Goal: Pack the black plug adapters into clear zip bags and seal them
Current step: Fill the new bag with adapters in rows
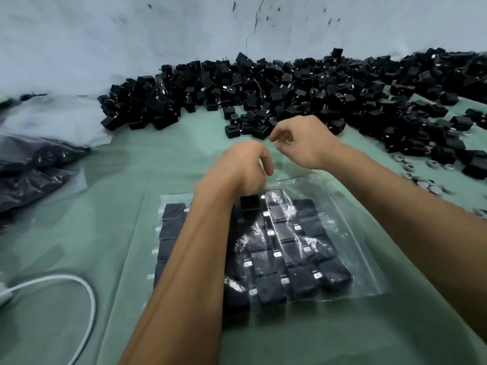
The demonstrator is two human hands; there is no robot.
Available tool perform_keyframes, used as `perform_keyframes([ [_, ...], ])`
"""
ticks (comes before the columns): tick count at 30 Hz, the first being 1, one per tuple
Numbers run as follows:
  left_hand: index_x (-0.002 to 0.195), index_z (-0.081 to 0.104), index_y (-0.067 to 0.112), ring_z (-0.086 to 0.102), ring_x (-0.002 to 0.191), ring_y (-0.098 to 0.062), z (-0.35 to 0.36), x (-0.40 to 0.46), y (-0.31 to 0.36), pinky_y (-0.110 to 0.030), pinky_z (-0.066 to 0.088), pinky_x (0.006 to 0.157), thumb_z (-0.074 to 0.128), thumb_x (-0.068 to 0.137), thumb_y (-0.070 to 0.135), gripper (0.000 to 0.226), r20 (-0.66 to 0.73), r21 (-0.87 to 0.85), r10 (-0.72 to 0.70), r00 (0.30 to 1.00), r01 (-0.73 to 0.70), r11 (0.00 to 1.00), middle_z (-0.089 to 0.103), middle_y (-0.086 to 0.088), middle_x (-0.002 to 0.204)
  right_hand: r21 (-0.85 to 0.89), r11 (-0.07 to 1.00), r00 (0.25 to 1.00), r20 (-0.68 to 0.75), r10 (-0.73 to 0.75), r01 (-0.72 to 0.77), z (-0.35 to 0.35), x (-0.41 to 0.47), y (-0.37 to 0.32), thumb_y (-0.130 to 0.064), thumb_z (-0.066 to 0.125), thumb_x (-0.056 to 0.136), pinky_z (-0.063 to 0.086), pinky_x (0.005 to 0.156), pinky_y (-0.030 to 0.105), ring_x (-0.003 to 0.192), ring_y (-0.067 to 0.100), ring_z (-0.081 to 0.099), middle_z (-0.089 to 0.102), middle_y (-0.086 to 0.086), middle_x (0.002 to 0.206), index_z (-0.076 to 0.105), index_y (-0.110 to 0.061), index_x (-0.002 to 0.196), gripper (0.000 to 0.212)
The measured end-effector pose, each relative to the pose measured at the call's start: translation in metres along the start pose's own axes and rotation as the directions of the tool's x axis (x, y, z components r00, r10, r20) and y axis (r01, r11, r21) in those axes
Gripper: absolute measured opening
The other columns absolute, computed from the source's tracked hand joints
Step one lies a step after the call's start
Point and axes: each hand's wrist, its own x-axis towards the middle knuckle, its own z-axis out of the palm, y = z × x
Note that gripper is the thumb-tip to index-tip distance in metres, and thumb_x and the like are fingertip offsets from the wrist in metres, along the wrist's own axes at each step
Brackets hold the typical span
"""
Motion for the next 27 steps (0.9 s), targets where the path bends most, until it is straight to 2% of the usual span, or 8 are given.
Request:
perform_keyframes([
  [2, 0.075, 0.063, 0.035, 0.068, 0.095, -0.023, -0.007, -0.001, -0.004, -0.035, 0.057, 0.086, 0.055, 0.087, 0.000, 0.037, 0.009, 0.030, -0.024, 1.000, 0.024, 0.999, 0.071, -0.002, 0.097, -0.208, 0.965, 0.978, 0.165, -0.125, 0.158, 0.012, 0.030, -0.011, -0.018, 0.061, 0.097, 0.038, 0.110, 0.037, 0.124, 0.029, 0.055, 0.065, 0.005, 0.129, 0.064, -0.019, 0.134, 0.036],
  [4, 0.073, 0.062, 0.036, 0.066, 0.094, -0.021, -0.013, -0.002, -0.011, -0.033, 0.055, 0.086, 0.060, 0.090, 0.003, 0.037, 0.010, 0.027, -0.053, 0.999, 0.052, 0.998, 0.068, 0.001, 0.095, -0.348, 0.902, 0.950, 0.264, -0.169, 0.257, 0.024, 0.055, -0.024, -0.018, 0.058, 0.099, 0.035, 0.114, 0.046, 0.136, 0.034, 0.038, 0.048, 0.005, 0.149, 0.049, -0.023, 0.148, 0.051],
  [9, 0.077, 0.065, 0.032, 0.064, 0.091, -0.019, -0.025, -0.004, -0.035, -0.027, 0.046, 0.079, 0.071, 0.090, 0.011, 0.026, 0.030, -0.006, -0.118, 0.993, 0.119, 0.993, 0.068, 0.002, 0.096, -0.464, 0.832, 0.906, 0.412, -0.100, 0.303, 0.052, 0.093, -0.050, -0.008, 0.059, 0.098, 0.030, 0.122, 0.053, 0.157, 0.032, 0.004, 0.009, 0.008, 0.171, 0.021, -0.026, 0.162, 0.077],
  [13, 0.083, 0.070, 0.029, 0.064, 0.080, -0.015, -0.037, -0.007, -0.049, -0.025, 0.044, 0.064, 0.075, 0.089, 0.013, 0.018, 0.018, -0.084, -0.145, 0.989, 0.146, 0.986, 0.066, 0.003, 0.087, -0.551, 0.758, 0.901, 0.420, -0.110, 0.349, 0.061, 0.103, -0.062, -0.014, 0.057, 0.102, 0.035, 0.117, 0.045, 0.144, 0.039, 0.030, 0.036, 0.015, 0.153, 0.050, -0.014, 0.145, 0.044],
  [18, 0.093, 0.074, 0.025, 0.067, 0.092, -0.019, -0.039, -0.009, -0.048, -0.029, 0.051, 0.078, 0.075, 0.090, 0.016, 0.010, -0.038, -0.117, -0.107, 0.994, 0.102, 0.988, 0.069, -0.002, 0.098, -0.510, 0.807, 0.927, 0.356, -0.118, 0.298, 0.046, 0.081, -0.056, -0.010, 0.055, 0.099, 0.040, 0.095, 0.038, 0.113, 0.032, 0.054, 0.053, 0.011, 0.125, 0.068, -0.011, 0.116, 0.021],
  [21, 0.093, 0.073, 0.025, 0.067, 0.094, -0.019, -0.032, -0.007, -0.036, -0.029, 0.052, 0.079, 0.073, 0.091, 0.016, 0.009, -0.048, -0.126, -0.072, 0.996, 0.065, 0.990, 0.071, -0.003, 0.102, -0.452, 0.887, 0.968, 0.251, 0.028, 0.091, 0.037, 0.058, -0.028, -0.017, 0.059, 0.098, 0.048, 0.080, 0.038, 0.088, 0.035, 0.055, 0.042, 0.015, 0.133, 0.066, -0.004, 0.113, 0.021],
  [24, 0.096, 0.073, 0.026, 0.067, 0.095, -0.017, -0.024, -0.005, -0.022, -0.026, 0.047, 0.071, 0.071, 0.093, 0.017, 0.009, -0.014, -0.084, -0.028, 0.999, 0.027, 0.996, 0.071, 0.001, 0.102, -0.435, 0.900, 0.988, 0.125, 0.094, -0.031, 0.030, 0.042, -0.003, -0.032, 0.064, 0.096, 0.044, 0.071, 0.037, 0.093, 0.038, 0.060, 0.058, 0.017, 0.121, 0.058, -0.010, 0.108, 0.026],
  [27, 0.097, 0.073, 0.027, 0.066, 0.094, -0.015, -0.020, -0.004, -0.014, -0.024, 0.046, 0.069, 0.071, 0.094, 0.018, 0.009, 0.020, -0.064, -0.014, 1.000, 0.016, 0.998, 0.071, 0.002, 0.102, -0.417, 0.905, 0.995, 0.020, 0.094, -0.077, 0.019, 0.036, 0.011, -0.048, 0.074, 0.089, 0.040, 0.068, 0.038, 0.097, 0.040, 0.062, 0.058, 0.016, 0.117, 0.046, -0.013, 0.118, 0.053],
])
